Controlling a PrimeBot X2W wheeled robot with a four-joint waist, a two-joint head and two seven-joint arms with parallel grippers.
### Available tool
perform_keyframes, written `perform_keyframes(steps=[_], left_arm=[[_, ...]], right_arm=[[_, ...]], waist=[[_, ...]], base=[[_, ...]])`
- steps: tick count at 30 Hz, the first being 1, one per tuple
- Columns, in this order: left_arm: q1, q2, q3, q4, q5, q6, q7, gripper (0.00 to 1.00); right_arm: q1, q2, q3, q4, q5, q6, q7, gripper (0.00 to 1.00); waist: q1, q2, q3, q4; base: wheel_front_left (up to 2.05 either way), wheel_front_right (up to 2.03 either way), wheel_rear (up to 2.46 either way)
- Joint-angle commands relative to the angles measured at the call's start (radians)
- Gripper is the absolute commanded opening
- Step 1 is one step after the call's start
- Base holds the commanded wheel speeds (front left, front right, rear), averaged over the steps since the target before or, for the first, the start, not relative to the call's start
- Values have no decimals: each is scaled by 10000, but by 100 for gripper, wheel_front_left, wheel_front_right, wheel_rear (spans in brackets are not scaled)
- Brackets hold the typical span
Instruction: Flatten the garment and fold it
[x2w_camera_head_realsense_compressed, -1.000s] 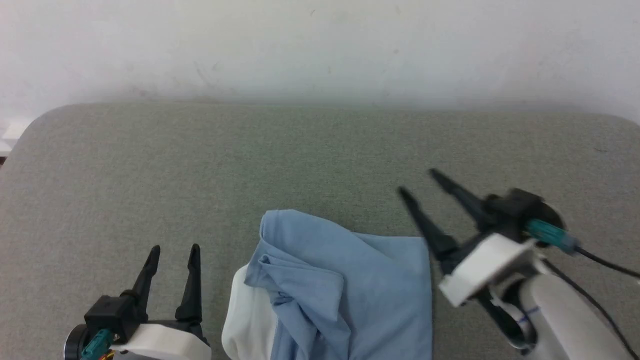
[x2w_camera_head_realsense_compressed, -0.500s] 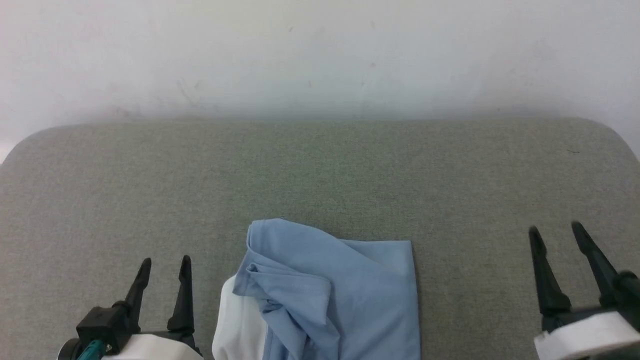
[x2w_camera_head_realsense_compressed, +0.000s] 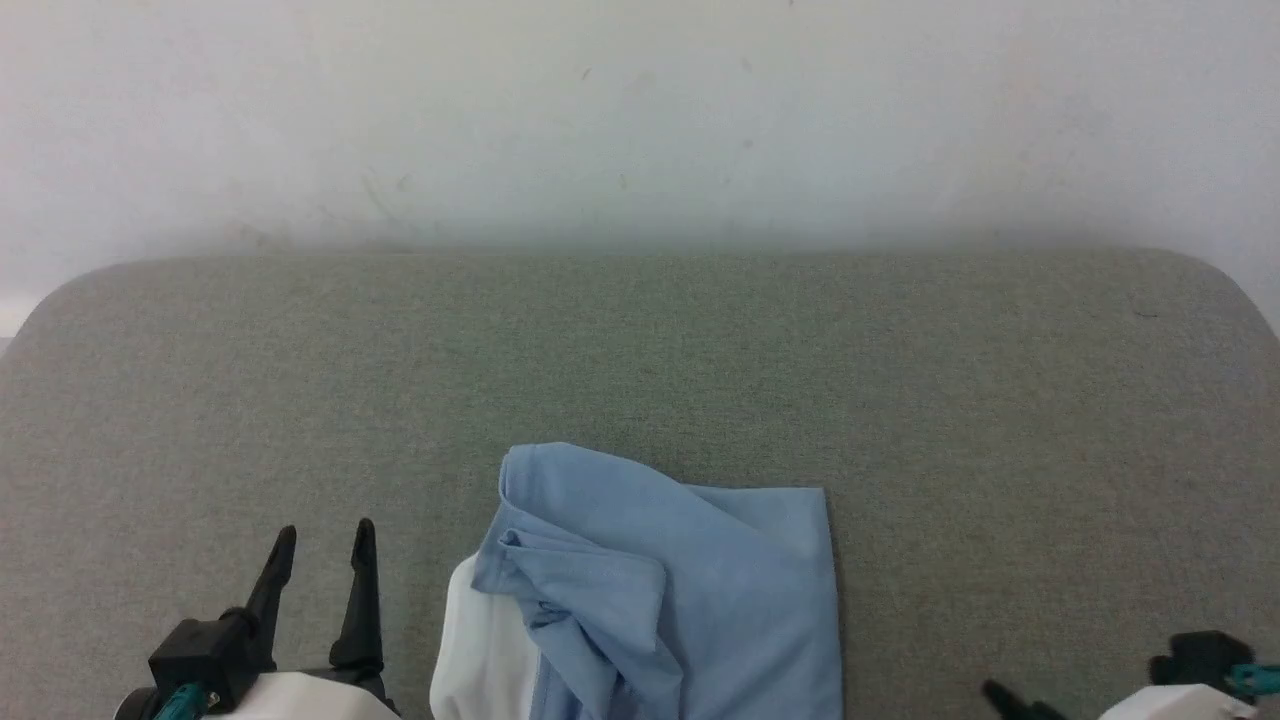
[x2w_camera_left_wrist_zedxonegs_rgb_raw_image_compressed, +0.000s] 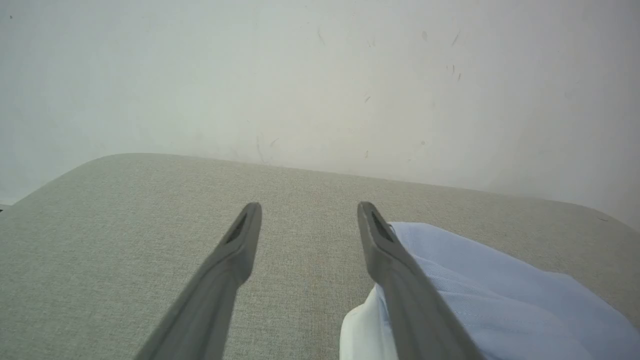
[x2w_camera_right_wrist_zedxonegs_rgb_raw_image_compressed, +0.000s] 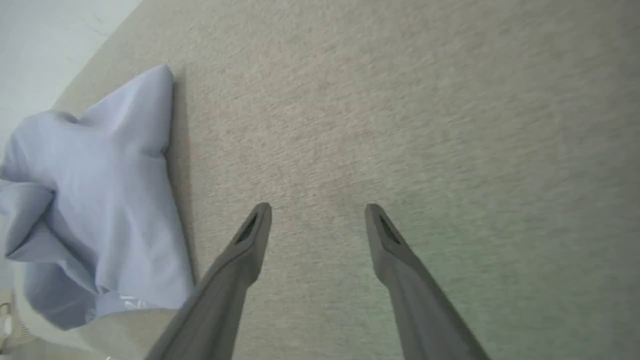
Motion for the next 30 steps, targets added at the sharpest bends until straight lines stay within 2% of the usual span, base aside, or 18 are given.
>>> perform_keyframes(steps=[1,4,6,13,17,18,19,21,26,30], left_arm=[[124,-31,30,52,-60,46,-49,100],[120,-73,21,63,-77,32,-49,100],[103,-95,8,72,-95,13,-49,100],[-85,-155,-96,131,-73,-71,-49,100],[-178,-179,-127,175,-60,-115,-49,100],[-223,-189,-122,200,-51,-137,-49,100],[-223,-189,-122,200,-51,-137,-49,100],[-245,-197,-102,217,-43,-145,-49,100],[-205,-214,-30,245,-27,-134,-49,100],[-168,-267,23,181,17,-139,-49,100]], right_arm=[[-321,190,372,482,858,-6,684,100],[-716,344,1018,1022,2173,-6,1190,100],[-1093,383,1496,1280,2955,-6,1003,100],[-2422,402,3272,2916,3269,-6,-797,100],[-2972,403,3836,3858,3257,-6,-1102,100],[-3256,403,4275,4329,3410,-6,-983,57],[-3256,403,4275,4329,3410,-6,-983,57],[-3475,404,4618,4600,3484,-6,-901,0],[-3906,67,5392,4567,2939,-6,-1273,0],[-4228,-686,6031,4165,1428,-6,-1935,0]], waist=[[1,-1,-50,140],[1,-1,-55,247],[1,-1,-30,313],[1,-1,120,558],[1,-1,204,649],[1,-1,235,687],[1,-1,235,687],[1,-1,250,710],[1,-1,215,645],[1,-1,200,429]], base=[[0,0,0],[0,0,0],[0,0,0],[0,0,0],[0,0,0],[0,0,0],[0,0,0],[0,0,0],[0,0,0],[0,0,0]])
